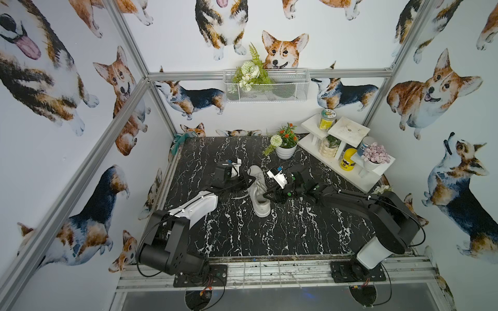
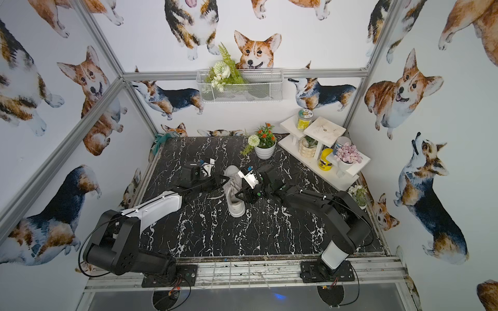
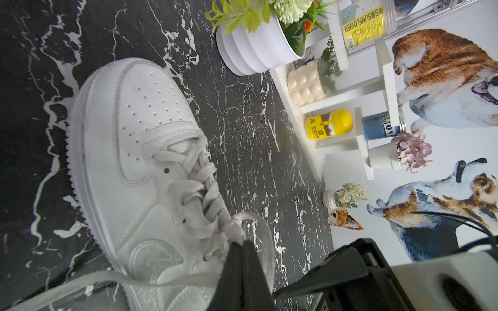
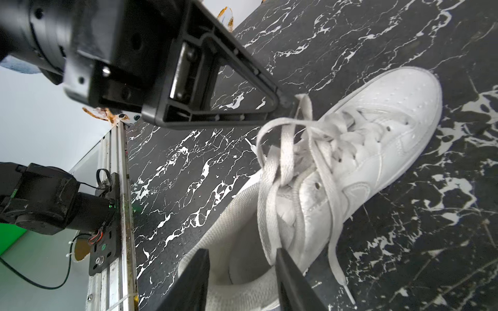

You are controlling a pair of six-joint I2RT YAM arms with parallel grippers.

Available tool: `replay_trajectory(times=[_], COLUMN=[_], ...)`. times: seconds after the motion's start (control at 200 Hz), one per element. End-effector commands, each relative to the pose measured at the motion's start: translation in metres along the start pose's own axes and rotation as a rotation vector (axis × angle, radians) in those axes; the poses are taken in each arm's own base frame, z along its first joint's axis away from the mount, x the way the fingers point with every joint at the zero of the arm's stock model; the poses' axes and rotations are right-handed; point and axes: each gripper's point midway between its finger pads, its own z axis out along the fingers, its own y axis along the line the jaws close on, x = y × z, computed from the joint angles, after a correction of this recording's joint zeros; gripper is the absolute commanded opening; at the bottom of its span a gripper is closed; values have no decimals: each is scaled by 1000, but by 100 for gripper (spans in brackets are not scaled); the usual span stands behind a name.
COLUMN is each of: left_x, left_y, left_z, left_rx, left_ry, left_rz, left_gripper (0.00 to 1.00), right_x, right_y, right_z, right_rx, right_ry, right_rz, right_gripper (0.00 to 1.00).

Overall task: Tie the shoes
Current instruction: Cross the shoelace with the shoelace, then tie the shoelace on the shoe.

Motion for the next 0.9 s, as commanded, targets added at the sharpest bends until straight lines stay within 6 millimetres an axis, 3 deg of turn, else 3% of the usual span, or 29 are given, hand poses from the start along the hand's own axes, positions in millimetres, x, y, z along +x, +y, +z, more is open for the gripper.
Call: replay_trajectory(times=[0.0,0.896], left_x=[0,-1], left_y=[1,15], left_z=[1,3], left_rx=[4,-6], left_ry=[2,-3], left_rz=[10,-15], left_gripper=[0,0], right_x=[-6,10], right_y=[-4,-18], right_z=[2,19], right_rx=[25,42], right_ry=[-5,62], right_rz=[2,49], right_gripper=[45,43])
